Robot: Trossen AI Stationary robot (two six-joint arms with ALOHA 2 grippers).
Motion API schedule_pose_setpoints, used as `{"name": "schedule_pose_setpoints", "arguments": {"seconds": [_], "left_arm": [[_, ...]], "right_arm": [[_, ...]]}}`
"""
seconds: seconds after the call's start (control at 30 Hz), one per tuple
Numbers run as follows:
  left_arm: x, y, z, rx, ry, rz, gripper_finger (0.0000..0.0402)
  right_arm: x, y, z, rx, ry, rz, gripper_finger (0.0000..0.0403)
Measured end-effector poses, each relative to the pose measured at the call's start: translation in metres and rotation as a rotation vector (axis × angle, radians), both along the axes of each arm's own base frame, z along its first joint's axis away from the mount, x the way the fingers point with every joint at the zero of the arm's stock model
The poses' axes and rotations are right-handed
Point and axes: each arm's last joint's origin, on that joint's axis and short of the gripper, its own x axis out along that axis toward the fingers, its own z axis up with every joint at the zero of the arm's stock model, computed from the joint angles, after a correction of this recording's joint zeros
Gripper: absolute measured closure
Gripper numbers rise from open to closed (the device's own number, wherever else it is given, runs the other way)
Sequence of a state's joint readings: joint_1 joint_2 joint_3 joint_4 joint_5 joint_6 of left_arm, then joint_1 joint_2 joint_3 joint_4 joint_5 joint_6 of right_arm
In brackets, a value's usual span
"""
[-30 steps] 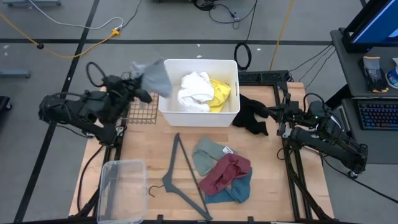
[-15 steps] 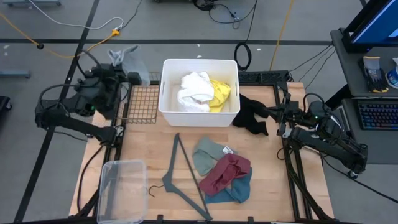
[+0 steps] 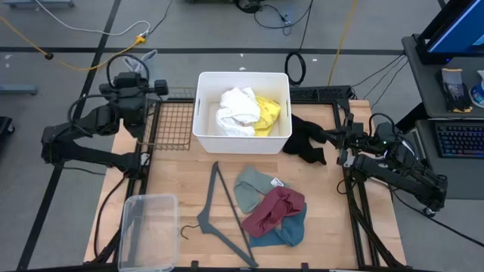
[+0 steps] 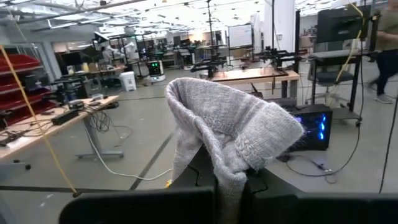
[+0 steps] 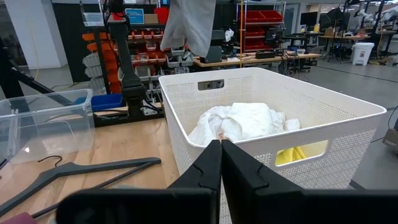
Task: Pick & Place Cloths
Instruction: Put the gray pants into the gold wire basket
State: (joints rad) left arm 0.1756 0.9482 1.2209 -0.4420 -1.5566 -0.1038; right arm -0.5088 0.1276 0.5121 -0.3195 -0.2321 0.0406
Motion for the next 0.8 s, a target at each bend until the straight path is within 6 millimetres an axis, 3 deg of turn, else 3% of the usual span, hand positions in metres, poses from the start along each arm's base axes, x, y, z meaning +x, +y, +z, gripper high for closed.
{"name": "schedule_pose_setpoints", "arguments": {"seconds": [0.27, 0.53, 0.8], "left_arm": [[-0.007, 0.015, -0.031, -0.121, -0.080, -0.073, 0.0398], [-0.007, 0.040, -0.069, -0.425, -0.089, 0.009, 0.0399], [0.006, 0.069, -0.098, -0.696, -0.050, 0.086, 0.0399]], "right_arm": [[0.000, 0.000, 0.000, 0.000, 0.000, 0.000, 0.0399], [0.000, 0.000, 0.000, 0.000, 0.000, 0.000, 0.0399], [0.000, 0.000, 0.000, 0.000, 0.000, 0.000, 0.0399]]}}
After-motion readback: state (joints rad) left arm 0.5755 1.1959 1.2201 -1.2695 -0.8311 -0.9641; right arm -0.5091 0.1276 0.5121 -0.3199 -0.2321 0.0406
